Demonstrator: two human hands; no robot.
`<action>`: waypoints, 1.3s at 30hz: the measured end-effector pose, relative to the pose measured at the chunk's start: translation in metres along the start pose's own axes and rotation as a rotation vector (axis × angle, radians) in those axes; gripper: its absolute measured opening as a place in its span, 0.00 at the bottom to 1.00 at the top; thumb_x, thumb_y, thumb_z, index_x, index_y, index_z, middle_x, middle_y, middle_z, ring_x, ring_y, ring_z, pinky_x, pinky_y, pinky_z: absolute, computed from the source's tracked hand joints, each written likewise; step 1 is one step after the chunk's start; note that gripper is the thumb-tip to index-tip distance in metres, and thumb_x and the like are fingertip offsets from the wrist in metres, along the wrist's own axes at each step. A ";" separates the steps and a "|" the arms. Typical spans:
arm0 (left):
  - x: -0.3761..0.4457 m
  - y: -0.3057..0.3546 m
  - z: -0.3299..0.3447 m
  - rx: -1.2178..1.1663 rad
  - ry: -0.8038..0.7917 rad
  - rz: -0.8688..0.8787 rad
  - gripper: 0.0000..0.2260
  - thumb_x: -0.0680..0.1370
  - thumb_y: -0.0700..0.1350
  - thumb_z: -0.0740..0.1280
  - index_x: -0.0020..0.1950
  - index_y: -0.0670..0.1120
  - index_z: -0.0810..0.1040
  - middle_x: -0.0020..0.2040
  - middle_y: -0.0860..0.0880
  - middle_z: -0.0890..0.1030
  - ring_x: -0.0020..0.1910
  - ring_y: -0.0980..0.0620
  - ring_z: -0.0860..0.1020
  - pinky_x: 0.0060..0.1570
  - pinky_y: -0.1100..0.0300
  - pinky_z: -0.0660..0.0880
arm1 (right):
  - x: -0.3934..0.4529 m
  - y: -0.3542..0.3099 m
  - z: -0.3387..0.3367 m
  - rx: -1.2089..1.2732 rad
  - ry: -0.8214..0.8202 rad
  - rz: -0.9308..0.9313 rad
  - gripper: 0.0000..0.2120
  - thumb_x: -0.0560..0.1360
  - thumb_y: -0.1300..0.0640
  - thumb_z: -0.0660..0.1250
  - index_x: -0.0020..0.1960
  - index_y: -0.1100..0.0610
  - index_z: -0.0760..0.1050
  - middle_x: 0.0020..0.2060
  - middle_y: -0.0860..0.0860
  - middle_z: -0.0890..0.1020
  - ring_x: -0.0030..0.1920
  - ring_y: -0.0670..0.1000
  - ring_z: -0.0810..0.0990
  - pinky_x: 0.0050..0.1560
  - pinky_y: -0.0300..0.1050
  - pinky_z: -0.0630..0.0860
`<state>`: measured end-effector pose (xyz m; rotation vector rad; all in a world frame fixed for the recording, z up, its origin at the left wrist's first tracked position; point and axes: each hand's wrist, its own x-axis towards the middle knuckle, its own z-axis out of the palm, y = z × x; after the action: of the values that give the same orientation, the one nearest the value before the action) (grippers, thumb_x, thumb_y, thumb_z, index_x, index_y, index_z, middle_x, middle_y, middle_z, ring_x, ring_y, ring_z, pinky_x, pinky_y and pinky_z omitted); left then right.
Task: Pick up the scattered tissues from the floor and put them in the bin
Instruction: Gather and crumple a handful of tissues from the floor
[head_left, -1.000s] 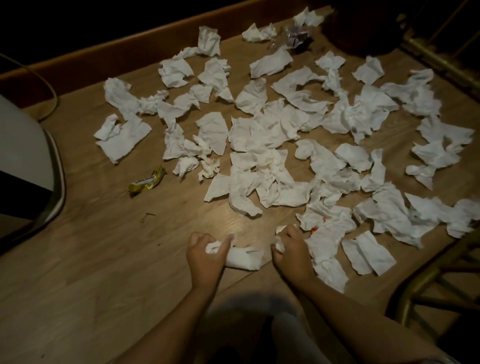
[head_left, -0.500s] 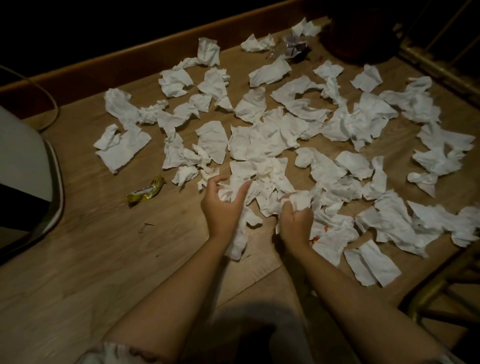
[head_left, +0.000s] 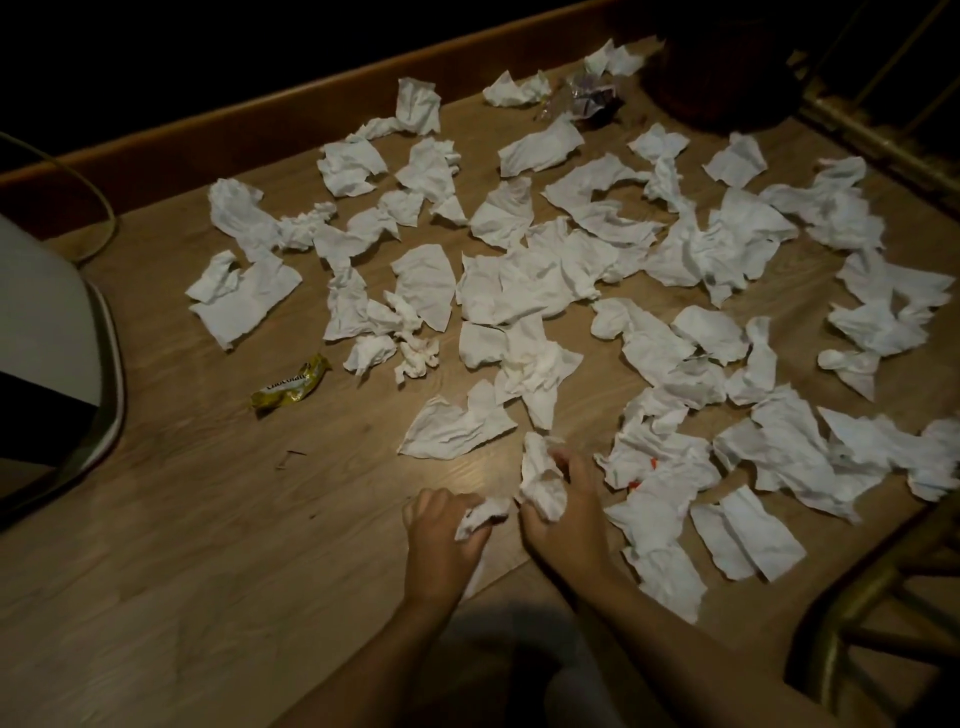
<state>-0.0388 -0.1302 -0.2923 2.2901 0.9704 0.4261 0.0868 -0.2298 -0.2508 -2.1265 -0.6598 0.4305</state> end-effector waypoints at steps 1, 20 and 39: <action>0.001 0.002 -0.004 -0.027 0.044 -0.020 0.08 0.71 0.52 0.76 0.43 0.50 0.81 0.39 0.53 0.78 0.43 0.52 0.74 0.45 0.54 0.69 | -0.002 0.000 -0.002 0.028 -0.001 -0.031 0.21 0.67 0.67 0.72 0.58 0.58 0.73 0.54 0.51 0.76 0.54 0.46 0.74 0.55 0.36 0.73; 0.079 0.006 0.009 -0.059 0.043 -0.213 0.13 0.69 0.46 0.77 0.51 0.55 0.80 0.77 0.48 0.63 0.79 0.42 0.50 0.76 0.44 0.42 | 0.123 -0.023 0.021 -0.323 0.039 -0.018 0.24 0.71 0.45 0.73 0.58 0.62 0.78 0.69 0.57 0.71 0.70 0.60 0.65 0.68 0.59 0.63; 0.190 0.164 -0.202 -0.430 0.104 -0.523 0.06 0.73 0.36 0.73 0.48 0.42 0.82 0.46 0.47 0.83 0.47 0.49 0.81 0.47 0.69 0.72 | 0.115 -0.242 -0.120 0.046 0.200 0.021 0.18 0.68 0.65 0.73 0.53 0.48 0.75 0.49 0.57 0.78 0.51 0.55 0.78 0.53 0.44 0.76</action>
<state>0.0768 0.0010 -0.0222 1.5734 1.3314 0.4733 0.1675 -0.1148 0.0074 -2.1012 -0.5090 0.2381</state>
